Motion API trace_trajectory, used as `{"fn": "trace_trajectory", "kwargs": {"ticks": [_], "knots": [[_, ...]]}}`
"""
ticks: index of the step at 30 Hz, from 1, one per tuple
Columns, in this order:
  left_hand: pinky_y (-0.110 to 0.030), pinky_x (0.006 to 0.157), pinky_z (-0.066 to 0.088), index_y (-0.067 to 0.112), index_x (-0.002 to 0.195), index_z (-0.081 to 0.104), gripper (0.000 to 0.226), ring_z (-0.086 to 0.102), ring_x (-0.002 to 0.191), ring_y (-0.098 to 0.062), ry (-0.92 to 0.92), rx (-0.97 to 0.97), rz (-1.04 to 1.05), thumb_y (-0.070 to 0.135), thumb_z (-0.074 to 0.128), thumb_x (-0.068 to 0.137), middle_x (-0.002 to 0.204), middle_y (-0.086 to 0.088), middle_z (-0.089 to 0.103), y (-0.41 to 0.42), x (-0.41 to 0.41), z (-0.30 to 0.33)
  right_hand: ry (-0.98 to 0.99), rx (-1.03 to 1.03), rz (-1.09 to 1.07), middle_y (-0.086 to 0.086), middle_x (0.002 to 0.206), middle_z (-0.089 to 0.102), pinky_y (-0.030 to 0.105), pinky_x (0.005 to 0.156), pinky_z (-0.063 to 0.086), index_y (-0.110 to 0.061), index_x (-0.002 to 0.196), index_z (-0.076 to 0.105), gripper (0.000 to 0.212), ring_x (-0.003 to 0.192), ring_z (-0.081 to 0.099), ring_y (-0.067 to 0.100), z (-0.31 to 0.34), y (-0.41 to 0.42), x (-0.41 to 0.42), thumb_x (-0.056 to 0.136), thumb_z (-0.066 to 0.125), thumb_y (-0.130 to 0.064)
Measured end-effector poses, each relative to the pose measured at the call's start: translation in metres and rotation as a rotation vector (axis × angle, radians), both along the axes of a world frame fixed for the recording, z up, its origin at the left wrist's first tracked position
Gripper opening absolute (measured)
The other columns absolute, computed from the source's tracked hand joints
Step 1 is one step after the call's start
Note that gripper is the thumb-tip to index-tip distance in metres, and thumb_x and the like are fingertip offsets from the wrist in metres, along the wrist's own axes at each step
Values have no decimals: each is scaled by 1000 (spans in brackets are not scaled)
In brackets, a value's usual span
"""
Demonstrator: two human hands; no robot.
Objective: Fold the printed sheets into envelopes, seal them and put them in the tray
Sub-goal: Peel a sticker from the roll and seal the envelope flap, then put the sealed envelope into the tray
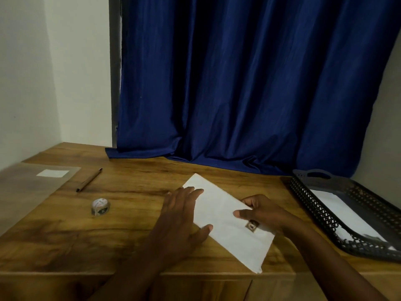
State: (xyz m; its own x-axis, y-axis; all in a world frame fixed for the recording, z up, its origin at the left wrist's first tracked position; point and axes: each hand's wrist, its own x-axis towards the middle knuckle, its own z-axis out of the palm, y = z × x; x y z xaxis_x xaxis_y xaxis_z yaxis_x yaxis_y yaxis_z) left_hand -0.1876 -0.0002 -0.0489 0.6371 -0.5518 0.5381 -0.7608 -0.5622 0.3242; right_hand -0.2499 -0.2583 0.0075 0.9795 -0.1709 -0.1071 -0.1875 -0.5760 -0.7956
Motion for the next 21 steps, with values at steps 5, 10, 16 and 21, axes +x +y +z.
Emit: {"fn": "trace_trajectory", "kwargs": {"ticks": [5, 10, 16, 21], "knots": [[-45, 123, 22, 35, 154, 10, 89, 11, 151, -12, 125, -36, -51, 70, 54, 85, 165, 4, 13, -5, 9, -1, -190, 2, -161, 4, 80, 79, 19, 52, 53, -12, 93, 76, 12, 61, 73, 14, 39, -30, -45, 90, 74, -24], [-55, 122, 13, 40, 153, -2, 93, 3, 153, -19, 272, 221, -123, 77, 47, 83, 168, 4, -6, -51, 9, 0, -396, -11, -454, 7, 80, 78, 26, 53, 52, -12, 92, 74, 21, 65, 72, 21, 74, -89, -91, 89, 74, -32], [-67, 117, -2, 35, 157, 14, 81, 1, 155, -29, 255, 483, -149, 76, 33, 90, 169, -1, 5, -133, -8, 0, -566, -96, -775, 0, 59, 72, 17, 38, 45, -8, 87, 73, 22, 43, 64, 6, 101, -169, -127, 88, 76, -30], [-67, 116, -2, 40, 154, 17, 76, 1, 155, -31, 182, 497, -100, 78, 22, 88, 169, -1, 5, -160, -12, -11, -451, -197, -885, 16, 76, 72, 26, 53, 48, 1, 94, 72, 34, 58, 64, 23, 90, -222, -126, 85, 78, -31]]}}
